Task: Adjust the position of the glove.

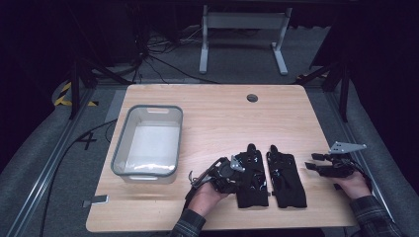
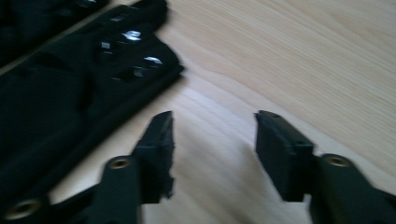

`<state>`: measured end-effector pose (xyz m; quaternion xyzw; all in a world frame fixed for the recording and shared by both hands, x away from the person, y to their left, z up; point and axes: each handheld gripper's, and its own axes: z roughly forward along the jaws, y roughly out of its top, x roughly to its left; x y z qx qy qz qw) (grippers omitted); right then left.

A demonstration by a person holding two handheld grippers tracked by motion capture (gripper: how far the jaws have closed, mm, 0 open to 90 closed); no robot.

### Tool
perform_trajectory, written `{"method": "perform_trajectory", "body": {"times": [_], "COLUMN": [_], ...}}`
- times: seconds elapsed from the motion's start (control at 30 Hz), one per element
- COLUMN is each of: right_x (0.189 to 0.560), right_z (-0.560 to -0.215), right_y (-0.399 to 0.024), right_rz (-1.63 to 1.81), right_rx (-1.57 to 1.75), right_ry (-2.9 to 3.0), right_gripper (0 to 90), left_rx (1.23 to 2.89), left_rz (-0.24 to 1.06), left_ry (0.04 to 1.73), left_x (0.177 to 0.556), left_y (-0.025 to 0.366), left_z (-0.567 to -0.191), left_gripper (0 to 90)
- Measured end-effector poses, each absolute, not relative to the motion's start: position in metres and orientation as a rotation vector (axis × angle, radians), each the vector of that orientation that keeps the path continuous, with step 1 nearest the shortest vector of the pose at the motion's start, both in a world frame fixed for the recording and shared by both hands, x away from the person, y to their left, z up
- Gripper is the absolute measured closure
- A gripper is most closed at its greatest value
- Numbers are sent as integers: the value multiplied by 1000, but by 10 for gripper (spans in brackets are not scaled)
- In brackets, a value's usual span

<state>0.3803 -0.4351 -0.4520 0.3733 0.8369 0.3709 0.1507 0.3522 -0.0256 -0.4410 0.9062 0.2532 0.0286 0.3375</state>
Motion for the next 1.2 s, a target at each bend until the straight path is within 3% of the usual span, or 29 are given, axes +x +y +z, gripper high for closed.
{"method": "perform_trajectory", "body": {"times": [0.03, 0.1, 0.2, 0.63, 0.8, 1.2], "right_x": [380, 373, 366, 352, 353, 353], "right_z": [-452, -448, -445, -452, -453, -454], "right_y": [-435, -427, -417, -382, -382, -382], "right_rz": [1065, 1114, 1153, 1128, 1117, 1114], "right_rx": [1072, 1027, 962, 794, 790, 781], "right_ry": [2403, 2466, 2522, 2702, 2715, 2717], "right_gripper": [578, 737, 886, 900, 900, 900], "left_rx": [2361, 2348, 2350, 2338, 2365, 2336], "left_rz": [75, 83, 85, 112, 128, 132], "left_ry": [660, 683, 698, 737, 724, 779], "left_x": [352, 355, 356, 358, 355, 351], "left_y": [-26, -23, -23, -35, -40, -46], "left_z": [-441, -442, -444, -453, -455, -455], "left_gripper": [592, 546, 452, 407, 474, 839]}}
